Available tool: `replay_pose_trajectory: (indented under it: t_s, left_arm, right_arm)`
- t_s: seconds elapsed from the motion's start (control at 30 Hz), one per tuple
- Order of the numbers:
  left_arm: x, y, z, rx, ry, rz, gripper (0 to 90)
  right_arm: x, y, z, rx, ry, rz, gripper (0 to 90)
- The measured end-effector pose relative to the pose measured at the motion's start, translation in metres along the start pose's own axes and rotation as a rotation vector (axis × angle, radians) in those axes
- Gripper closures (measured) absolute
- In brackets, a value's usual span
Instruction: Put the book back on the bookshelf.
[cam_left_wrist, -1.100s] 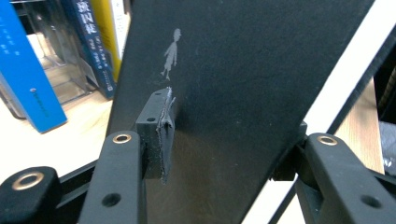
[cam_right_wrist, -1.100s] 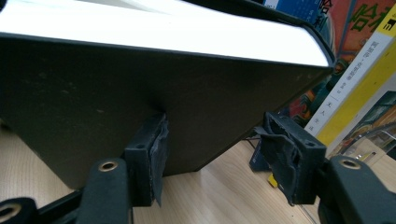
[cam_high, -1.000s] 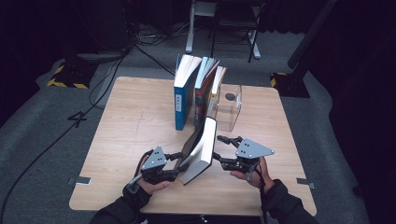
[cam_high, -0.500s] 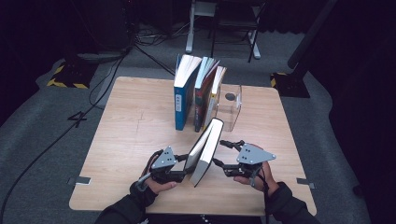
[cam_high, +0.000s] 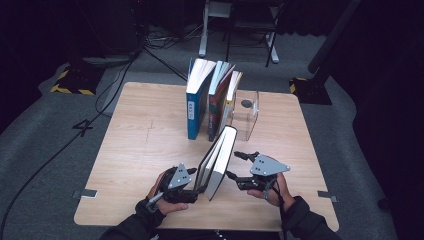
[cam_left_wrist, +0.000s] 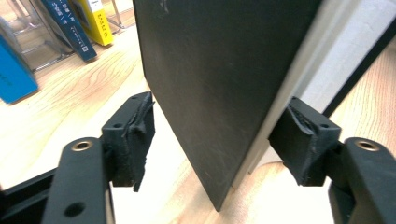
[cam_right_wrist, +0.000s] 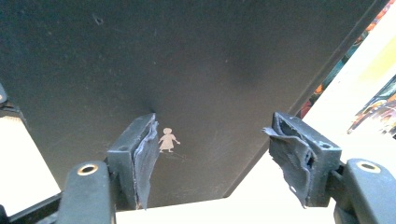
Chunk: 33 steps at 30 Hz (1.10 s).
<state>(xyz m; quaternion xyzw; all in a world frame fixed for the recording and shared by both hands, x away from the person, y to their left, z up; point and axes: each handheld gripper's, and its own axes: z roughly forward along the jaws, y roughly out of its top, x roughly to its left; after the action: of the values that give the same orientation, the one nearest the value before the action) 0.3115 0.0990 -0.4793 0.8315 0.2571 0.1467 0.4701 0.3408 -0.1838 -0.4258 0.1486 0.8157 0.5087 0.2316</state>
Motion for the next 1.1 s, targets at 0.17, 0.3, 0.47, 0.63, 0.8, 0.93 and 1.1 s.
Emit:
replay_pose_trajectory:
  t_s: [0.17,0.3,0.47,0.63,0.8,0.93,1.1]
  left_arm:
    - [-0.002,-0.001,-0.004,0.017,-0.014,0.016,30.8]
    - [-0.011,-0.006,-0.005,0.065,-0.043,0.055,22.3]
    - [-0.024,-0.002,0.004,0.061,-0.017,0.074,18.6]
    - [-0.029,0.009,0.015,0.02,0.066,0.039,16.3]
    - [-0.033,0.014,0.021,-0.017,0.1,0.028,18.4]
    - [-0.036,0.016,0.027,-0.055,0.136,0.007,21.2]
    - [-0.036,0.017,0.033,-0.1,0.212,-0.014,30.5]
  right_arm:
    - [0.001,0.0,0.0,0.001,-0.004,-0.006,33.1]
    - [0.002,-0.001,0.002,0.011,-0.004,-0.01,32.9]
    - [0.007,-0.002,0.007,0.022,0.008,-0.031,32.9]
    - [0.011,-0.003,0.011,0.046,0.012,-0.056,31.6]
    - [0.011,-0.003,0.014,0.048,0.012,-0.049,30.9]
    - [0.011,-0.004,0.015,0.049,0.007,-0.043,28.4]
    - [0.01,-0.004,0.017,0.05,-0.01,-0.047,28.3]
